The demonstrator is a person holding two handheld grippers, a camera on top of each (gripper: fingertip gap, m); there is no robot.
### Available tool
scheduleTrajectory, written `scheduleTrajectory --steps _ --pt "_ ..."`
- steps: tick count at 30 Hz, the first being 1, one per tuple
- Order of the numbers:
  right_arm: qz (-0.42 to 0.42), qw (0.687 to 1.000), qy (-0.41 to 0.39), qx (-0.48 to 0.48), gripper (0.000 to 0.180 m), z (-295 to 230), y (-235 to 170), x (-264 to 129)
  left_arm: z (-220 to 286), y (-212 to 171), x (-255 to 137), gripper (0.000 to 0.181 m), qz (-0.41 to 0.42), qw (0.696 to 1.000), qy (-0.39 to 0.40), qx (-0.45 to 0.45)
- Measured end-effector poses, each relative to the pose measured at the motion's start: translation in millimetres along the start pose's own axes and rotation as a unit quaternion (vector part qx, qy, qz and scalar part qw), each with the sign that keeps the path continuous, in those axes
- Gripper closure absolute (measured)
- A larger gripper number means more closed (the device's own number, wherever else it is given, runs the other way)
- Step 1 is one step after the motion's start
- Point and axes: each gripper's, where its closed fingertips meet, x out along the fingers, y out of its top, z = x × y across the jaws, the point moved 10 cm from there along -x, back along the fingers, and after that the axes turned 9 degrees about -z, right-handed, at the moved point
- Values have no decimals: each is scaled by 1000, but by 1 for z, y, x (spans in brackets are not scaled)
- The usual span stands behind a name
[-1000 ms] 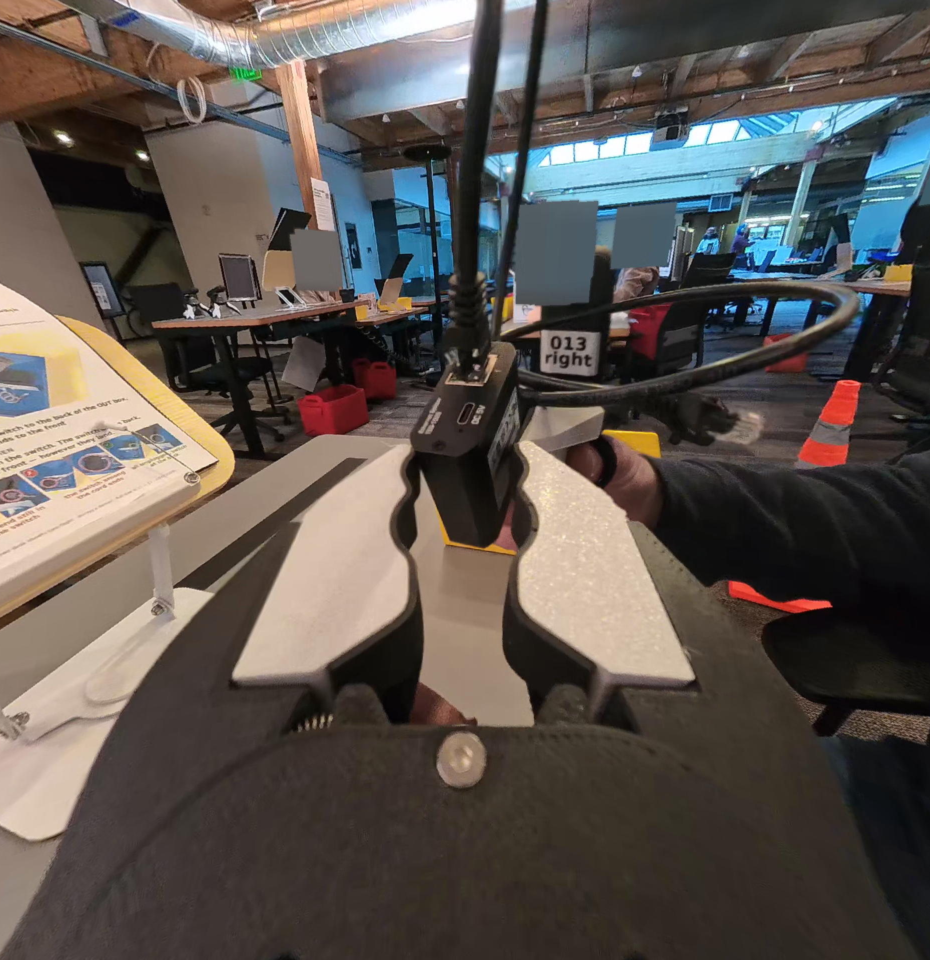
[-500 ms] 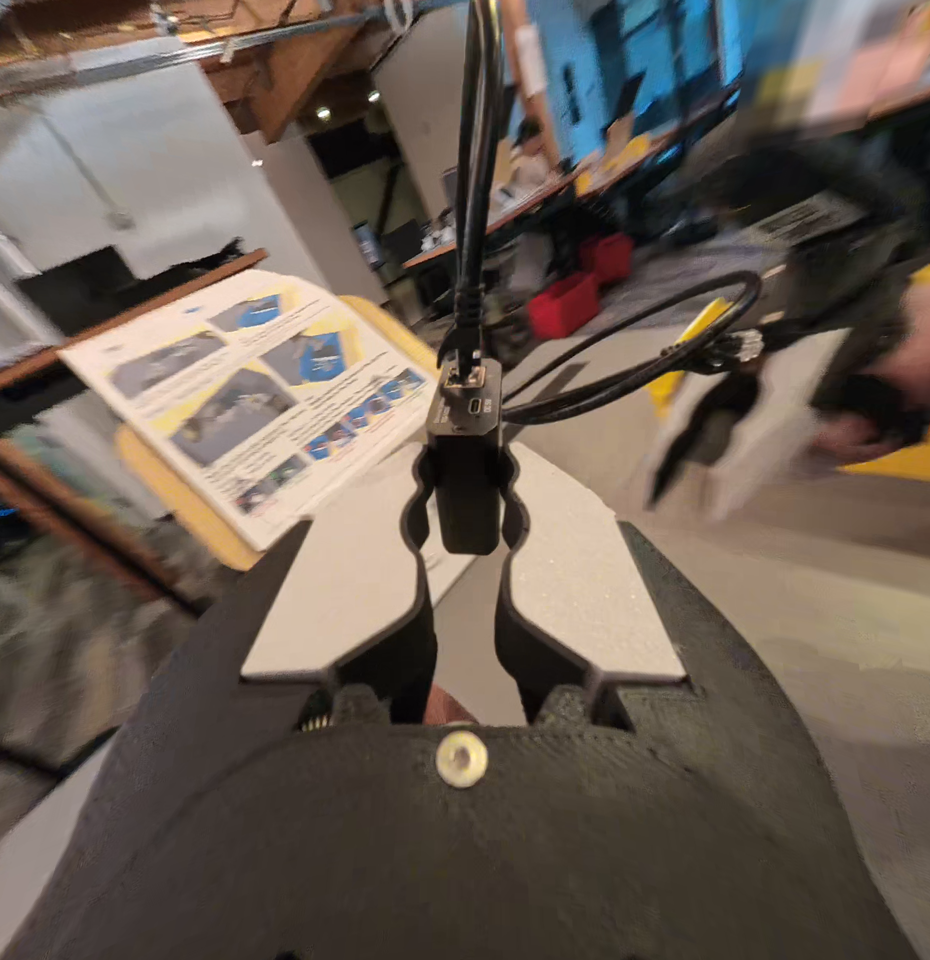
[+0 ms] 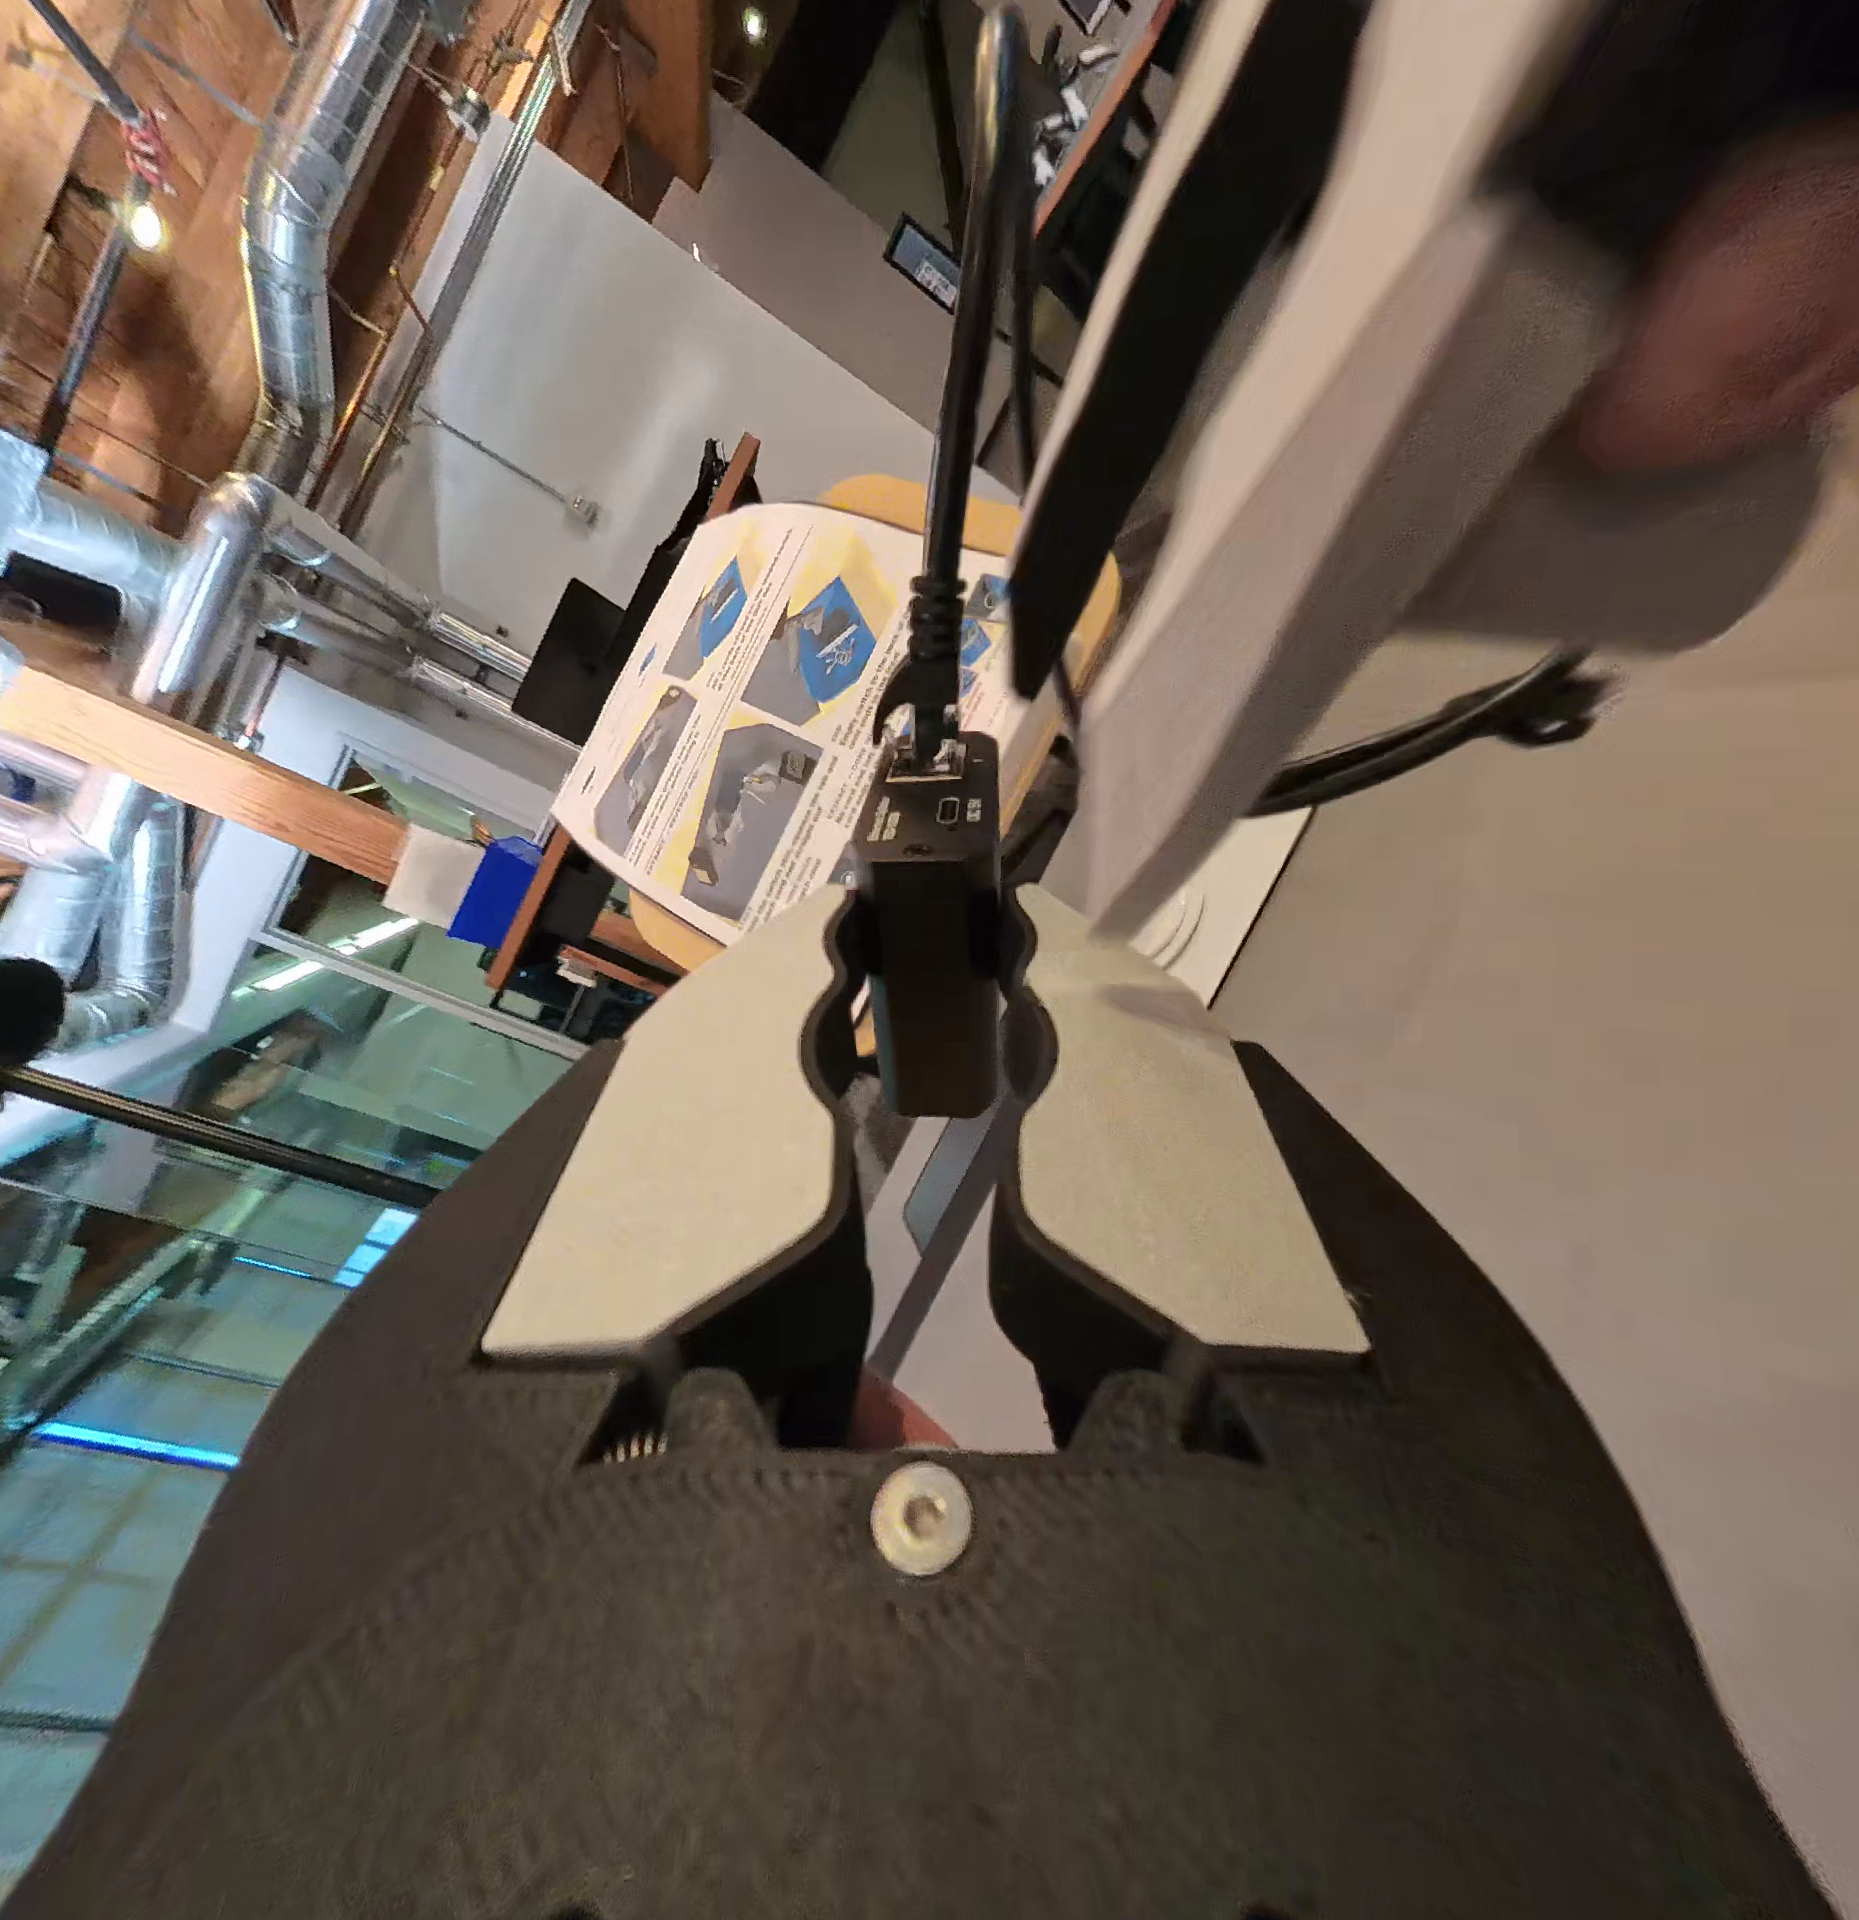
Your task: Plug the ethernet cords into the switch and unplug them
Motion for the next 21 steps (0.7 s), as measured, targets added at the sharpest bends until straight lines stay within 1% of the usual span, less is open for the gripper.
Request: scheduleTrajectory --steps 1,3,6,9,12,14,16,18,19,21 --pt "6 1000 13 13 106 2 0 7 5 3 -1 158 -6 1000 2 18" --pt "38 996 47 58 116 8 1 13 12 4 0 157 -8 999 4 40" --pt "41 996 51 60 123 13 -6 18 16 4 1 157 -17 998 7 54" --pt "33 995 64 68 123 17 -10 18 21 4 3 157 -13 998 5 60" --pt "50 994 73 65 123 19 -13 14 21 6 2 157 8 998 -1 62" --pt "69 990 98 79 123 23 -16 11 16 3 0 157 55 997 -48 16" --pt "83 986 109 96 123 27 -21 8 7 -2 -3 154 90 988 -106 -62" --pt "109 980 125 106 123 32 -25 3 -3 -8 -5 139 117 969 -154 -151" --pt "118 978 134 108 123 33 -26 0 -7 -12 -5 132 122 957 -184 -191" --pt "132 973 163 96 123 33 -27 -4 -12 -19 -3 123 138 926 -243 -256"
